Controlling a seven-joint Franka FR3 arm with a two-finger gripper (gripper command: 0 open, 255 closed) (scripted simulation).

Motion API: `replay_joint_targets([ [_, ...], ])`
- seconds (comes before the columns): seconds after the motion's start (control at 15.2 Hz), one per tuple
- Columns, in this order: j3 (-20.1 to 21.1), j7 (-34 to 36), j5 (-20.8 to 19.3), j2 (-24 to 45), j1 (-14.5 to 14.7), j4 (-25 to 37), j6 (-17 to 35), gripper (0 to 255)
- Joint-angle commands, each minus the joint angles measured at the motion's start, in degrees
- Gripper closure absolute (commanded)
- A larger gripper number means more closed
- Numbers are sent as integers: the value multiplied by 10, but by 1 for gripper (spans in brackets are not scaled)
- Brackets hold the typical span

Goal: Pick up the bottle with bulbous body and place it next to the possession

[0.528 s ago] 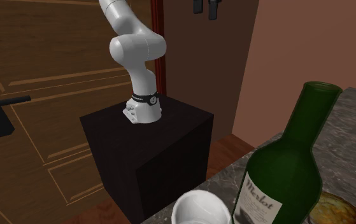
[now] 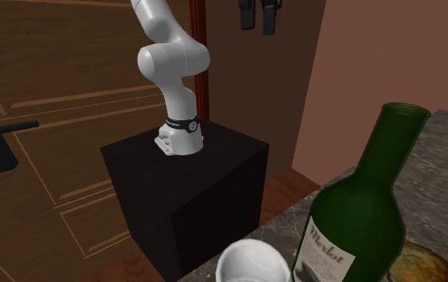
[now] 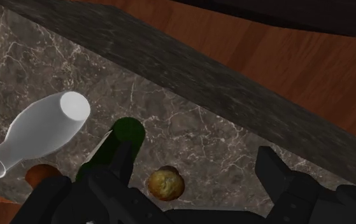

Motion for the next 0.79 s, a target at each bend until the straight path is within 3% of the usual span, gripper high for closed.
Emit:
replay_joint_targets([
  [0.0,-24,-25,-4,31,-4,14,18,0],
  [0.4,-92,-101,6,140,-9,76,64,0],
  [0.73,-144,-172,41,244,-11,148,89,0],
])
